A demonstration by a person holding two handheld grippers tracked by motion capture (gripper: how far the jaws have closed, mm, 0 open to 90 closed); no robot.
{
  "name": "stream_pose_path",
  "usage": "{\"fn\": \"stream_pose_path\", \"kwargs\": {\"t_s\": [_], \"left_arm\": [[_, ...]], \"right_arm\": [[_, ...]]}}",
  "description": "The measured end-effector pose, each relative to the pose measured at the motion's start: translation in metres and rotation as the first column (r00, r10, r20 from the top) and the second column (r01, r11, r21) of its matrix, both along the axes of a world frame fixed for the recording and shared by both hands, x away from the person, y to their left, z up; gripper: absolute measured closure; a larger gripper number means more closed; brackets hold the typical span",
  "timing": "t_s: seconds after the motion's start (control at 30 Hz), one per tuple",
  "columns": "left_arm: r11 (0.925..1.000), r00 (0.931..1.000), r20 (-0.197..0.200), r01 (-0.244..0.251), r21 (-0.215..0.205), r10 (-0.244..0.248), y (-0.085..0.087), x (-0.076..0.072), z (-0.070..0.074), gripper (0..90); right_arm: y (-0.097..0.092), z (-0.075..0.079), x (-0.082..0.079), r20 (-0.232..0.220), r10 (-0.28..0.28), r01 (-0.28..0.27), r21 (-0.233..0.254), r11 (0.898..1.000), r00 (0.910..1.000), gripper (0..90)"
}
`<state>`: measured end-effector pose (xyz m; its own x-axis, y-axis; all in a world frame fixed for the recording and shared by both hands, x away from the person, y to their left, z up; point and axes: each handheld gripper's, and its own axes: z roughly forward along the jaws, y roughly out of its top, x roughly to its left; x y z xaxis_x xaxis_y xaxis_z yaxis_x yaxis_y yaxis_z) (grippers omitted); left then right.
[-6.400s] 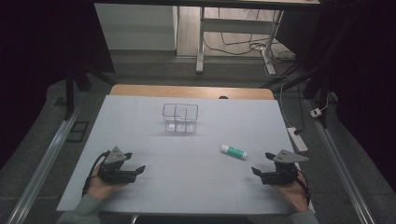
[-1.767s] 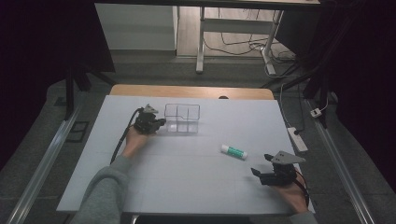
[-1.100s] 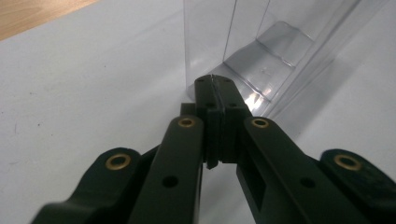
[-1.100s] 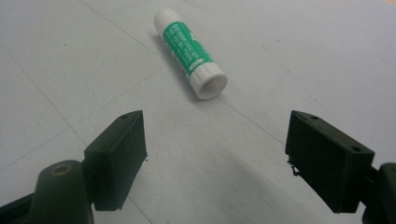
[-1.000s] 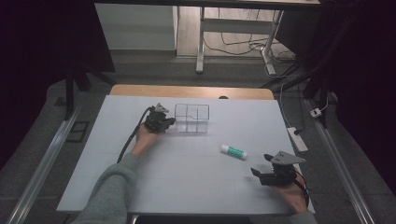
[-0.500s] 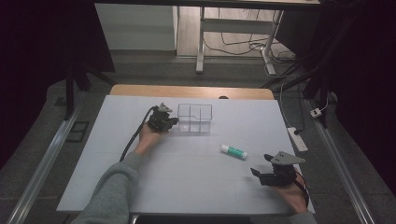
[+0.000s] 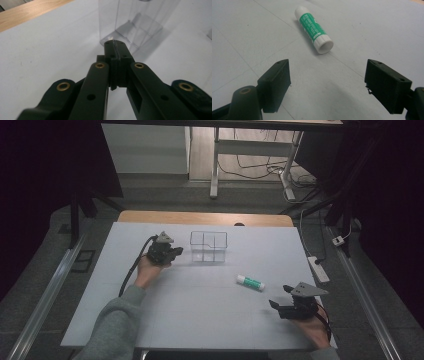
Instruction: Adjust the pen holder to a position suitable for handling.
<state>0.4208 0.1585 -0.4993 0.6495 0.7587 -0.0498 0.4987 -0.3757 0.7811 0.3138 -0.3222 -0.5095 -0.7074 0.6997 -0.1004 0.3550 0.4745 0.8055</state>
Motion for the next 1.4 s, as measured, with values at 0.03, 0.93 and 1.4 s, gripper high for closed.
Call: {"fn": "stream_pose_path", "kwargs": {"t_s": [0.03,0.93,1.4], "left_arm": [[1.0,1.0,0.001,0.008,0.005,-0.008,0.003,-0.009,0.001,88.9],[0.9992,0.9994,0.017,-0.03,-0.026,0.031,0.054,-0.124,-0.002,38.2],[0.9996,0.9996,0.012,-0.027,-0.006,0.027,0.065,-0.145,-0.009,32.7]], "right_arm": [[0.0,0.0,0.0,0.003,-0.001,0.001,0.006,1.0,1.0,20.0],[-0.001,-0.001,0.002,-0.004,0.005,-0.005,-0.001,1.0,1.0,20.0],[0.0,-0.001,0.001,-0.005,0.01,-0.01,-0.003,1.0,0.9999,20.0]]}}
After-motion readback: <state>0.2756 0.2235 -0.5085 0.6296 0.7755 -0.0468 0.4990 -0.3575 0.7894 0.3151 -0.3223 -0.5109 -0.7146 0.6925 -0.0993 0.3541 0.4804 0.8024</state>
